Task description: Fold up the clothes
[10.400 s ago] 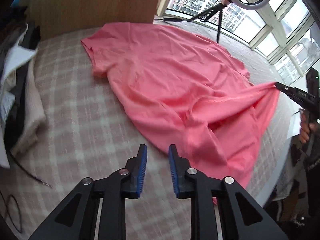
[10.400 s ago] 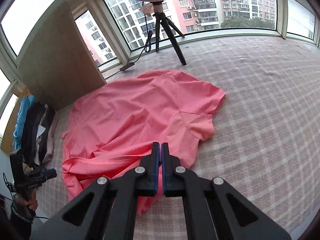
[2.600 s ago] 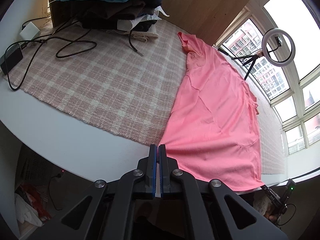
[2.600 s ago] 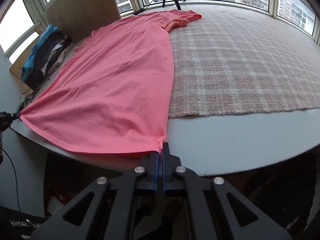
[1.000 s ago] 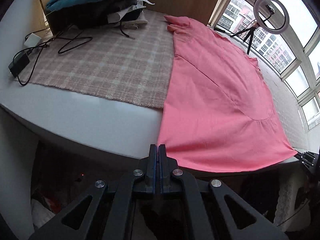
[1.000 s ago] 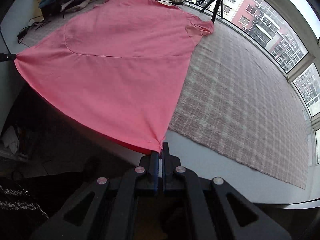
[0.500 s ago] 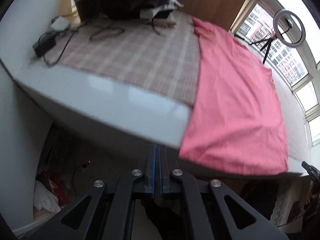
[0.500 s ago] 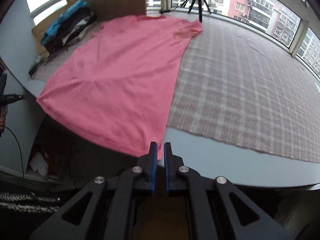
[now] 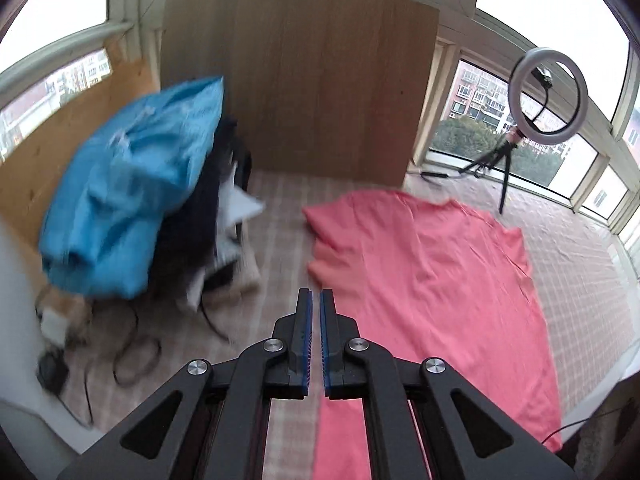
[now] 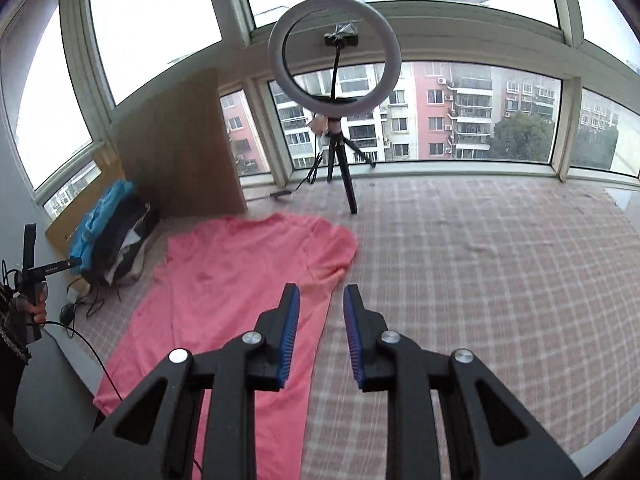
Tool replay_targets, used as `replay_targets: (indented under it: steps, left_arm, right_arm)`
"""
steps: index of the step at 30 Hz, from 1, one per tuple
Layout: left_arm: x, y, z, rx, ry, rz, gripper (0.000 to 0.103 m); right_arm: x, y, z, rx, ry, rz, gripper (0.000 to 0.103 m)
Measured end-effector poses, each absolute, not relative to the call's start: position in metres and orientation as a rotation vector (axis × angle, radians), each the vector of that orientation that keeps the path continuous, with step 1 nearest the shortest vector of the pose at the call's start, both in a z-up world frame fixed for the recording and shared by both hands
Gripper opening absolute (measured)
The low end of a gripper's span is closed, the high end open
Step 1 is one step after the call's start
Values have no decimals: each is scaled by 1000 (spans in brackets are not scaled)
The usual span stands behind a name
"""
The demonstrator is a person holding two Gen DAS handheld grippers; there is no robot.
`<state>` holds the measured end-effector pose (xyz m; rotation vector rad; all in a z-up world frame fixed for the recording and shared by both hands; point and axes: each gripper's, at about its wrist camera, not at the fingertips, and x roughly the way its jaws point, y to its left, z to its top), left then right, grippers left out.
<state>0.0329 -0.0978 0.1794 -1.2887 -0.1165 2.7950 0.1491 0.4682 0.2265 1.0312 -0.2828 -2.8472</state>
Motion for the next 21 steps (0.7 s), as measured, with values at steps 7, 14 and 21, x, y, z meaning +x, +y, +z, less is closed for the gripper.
replay_targets:
  steps: [7, 14, 21]
  left_arm:
    - [-70, -98, 123, -1376, -60, 2692, 4]
    - [-153, -95, 43, -1564, -4, 2593, 5]
    - [-120, -103, 7, -1638, -168, 2515, 6]
  right_arm:
    - [55, 480, 177, 1215, -380, -2874, 23]
    - [-9, 456, 100, 1440, -546, -2788, 23]
    - [-78, 334, 98, 1402, -294, -2575, 29]
